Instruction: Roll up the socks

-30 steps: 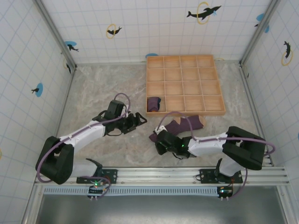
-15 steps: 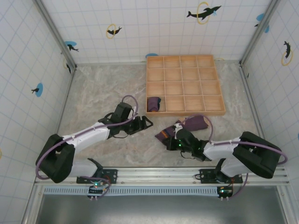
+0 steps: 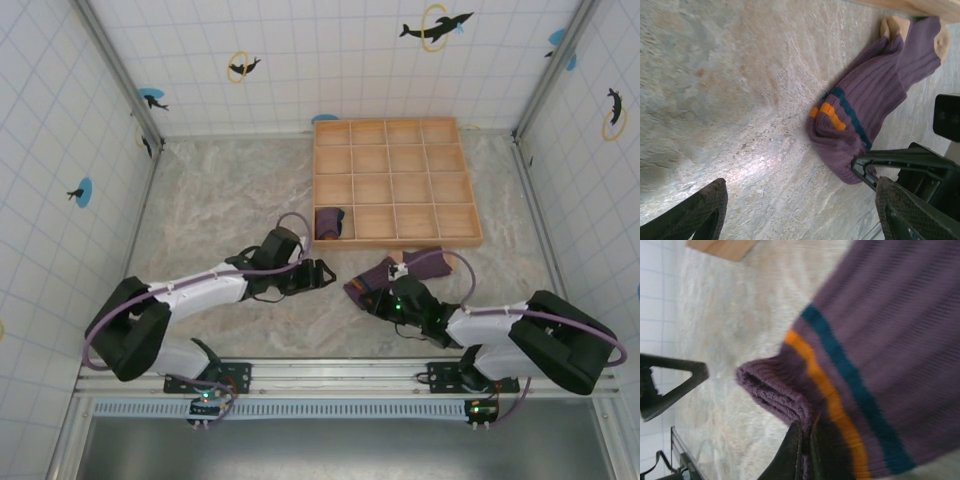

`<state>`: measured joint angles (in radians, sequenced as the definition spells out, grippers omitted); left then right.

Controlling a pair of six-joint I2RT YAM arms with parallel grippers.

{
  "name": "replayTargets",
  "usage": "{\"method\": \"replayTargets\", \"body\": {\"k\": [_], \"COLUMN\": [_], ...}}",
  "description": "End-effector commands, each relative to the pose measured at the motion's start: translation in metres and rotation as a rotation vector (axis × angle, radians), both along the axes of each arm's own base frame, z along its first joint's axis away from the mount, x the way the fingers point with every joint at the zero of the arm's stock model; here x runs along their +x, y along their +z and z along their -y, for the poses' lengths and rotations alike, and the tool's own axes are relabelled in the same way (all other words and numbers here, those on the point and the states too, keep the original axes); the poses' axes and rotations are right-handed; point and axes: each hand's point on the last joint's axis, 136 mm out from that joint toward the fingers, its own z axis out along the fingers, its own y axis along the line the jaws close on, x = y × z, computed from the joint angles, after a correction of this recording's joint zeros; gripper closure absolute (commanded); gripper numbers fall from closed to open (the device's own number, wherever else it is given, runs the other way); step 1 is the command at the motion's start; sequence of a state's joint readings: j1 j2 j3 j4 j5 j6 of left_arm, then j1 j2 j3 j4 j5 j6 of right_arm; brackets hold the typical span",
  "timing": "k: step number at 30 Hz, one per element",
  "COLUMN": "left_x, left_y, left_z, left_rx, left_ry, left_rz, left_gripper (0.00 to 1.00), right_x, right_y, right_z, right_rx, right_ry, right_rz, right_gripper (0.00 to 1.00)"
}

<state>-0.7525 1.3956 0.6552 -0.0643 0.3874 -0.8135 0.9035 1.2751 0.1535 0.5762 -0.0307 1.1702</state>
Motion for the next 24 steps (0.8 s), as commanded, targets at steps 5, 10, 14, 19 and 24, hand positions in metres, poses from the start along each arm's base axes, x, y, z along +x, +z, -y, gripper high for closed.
{"method": "replayTargets", "body": {"k": [5,10,14,19,24], "left_x": [-0.002,-0.010,-0.010,-0.003,0.000], "left_y": [0.002,-0.009,-0.022,-0.029,-0.036], "left_z": [0.025,0.040,0.048,0.057,0.068], "left_rx": [-0.020,-0.012,-0.024,-0.048,-0.064], "left_ry": [-0.031,-0.061,-0.052,-0.023,-0.036], "left_rz": [0.031,0.034,0.026,0.028,0.036], "left_gripper": [0.26,0.31,0.40,0.50,0.53], "right_x": [-0.007,-0.006,-0.005,-0.005,-0.005], "right_y": [-0.026,-0.028,-0.029,-0.029,-0.029], "right_z": [0.024,0.025,0.025,0.025,0.023], "right_rx": [-0.058,-0.066,-0.064,-0.058,-0.054], "right_ry": [-0.095,-0.098,-0.099,-0.101,-0.099], "right_rz": [-0.109,-0.126,-0.141,-0.146,-0.149], "right_gripper": [1.00,1.00,1.00,1.00,1.00]}}
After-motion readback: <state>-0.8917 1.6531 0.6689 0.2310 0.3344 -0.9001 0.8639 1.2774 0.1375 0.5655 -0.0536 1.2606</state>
